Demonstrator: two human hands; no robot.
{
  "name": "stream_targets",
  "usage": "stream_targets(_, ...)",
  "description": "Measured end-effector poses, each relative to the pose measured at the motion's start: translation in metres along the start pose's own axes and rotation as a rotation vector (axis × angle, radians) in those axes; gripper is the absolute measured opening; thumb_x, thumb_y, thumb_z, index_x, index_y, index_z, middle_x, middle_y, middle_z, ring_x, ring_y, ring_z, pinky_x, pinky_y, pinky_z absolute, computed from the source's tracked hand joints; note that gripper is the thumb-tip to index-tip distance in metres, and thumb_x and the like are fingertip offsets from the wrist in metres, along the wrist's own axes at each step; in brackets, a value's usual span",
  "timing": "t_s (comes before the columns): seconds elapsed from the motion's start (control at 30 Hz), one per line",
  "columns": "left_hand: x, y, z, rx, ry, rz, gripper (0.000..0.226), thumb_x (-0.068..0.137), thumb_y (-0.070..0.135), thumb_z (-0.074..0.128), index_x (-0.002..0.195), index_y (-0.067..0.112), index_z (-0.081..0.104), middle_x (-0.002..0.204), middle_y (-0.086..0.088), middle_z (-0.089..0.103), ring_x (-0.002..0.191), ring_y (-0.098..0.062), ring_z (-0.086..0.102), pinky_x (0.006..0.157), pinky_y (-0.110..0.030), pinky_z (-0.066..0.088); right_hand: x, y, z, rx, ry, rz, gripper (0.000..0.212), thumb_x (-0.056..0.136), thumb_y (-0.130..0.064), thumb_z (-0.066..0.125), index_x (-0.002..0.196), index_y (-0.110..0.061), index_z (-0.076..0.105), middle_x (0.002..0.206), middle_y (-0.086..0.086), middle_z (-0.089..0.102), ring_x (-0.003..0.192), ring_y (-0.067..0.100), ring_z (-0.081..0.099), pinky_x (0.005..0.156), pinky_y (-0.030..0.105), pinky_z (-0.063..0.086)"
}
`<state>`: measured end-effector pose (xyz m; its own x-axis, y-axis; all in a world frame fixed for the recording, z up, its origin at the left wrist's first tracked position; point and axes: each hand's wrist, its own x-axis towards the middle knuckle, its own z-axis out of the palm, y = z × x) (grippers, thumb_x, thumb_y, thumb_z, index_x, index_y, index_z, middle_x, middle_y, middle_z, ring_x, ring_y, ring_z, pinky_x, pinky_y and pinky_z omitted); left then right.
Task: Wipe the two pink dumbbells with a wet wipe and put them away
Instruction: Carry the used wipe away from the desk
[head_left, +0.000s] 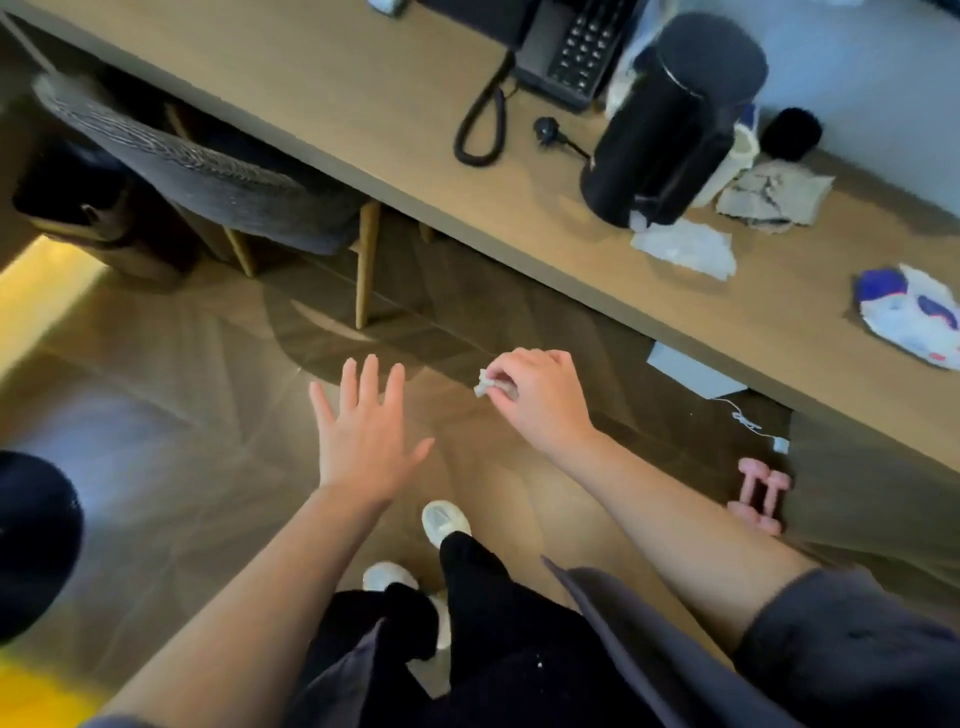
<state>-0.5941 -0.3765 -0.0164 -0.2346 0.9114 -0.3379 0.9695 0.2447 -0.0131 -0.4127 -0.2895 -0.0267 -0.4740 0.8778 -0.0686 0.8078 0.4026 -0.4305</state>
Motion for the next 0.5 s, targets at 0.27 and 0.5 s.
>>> stream_targets(0.27,0.086,-0.169,-0.02,-0.077,0.036,-0.021,0.09,0.089,0.07,0.048,0.157,0.023,0.011,0.166,-0.009,0.01,0.154,-0.032,0.002,0.12,-0.063,0.007,0.124,-0.134,0.061,0.039,-0.035,-0.044,0.012,0.092,-0.027,0.067,0.103,-0.02,0.069,0.104,-0.005,0.069,0.096,0.011,0.06,0.09,0.022,0.029)
stream_targets(0.5,0.15,-0.344,-0.046,-0.016,0.032,0.02,0.092,0.087,0.066,0.052,0.156,0.019,0.014,0.165,-0.011,0.013,0.153,-0.031,0.005,0.119,-0.062,0.01,0.213,-0.27,0.125,0.104,0.037,0.074,0.006,0.086,-0.019,0.072,0.092,-0.02,0.07,0.092,-0.006,0.07,0.088,0.017,0.061,0.079,0.032,0.039)
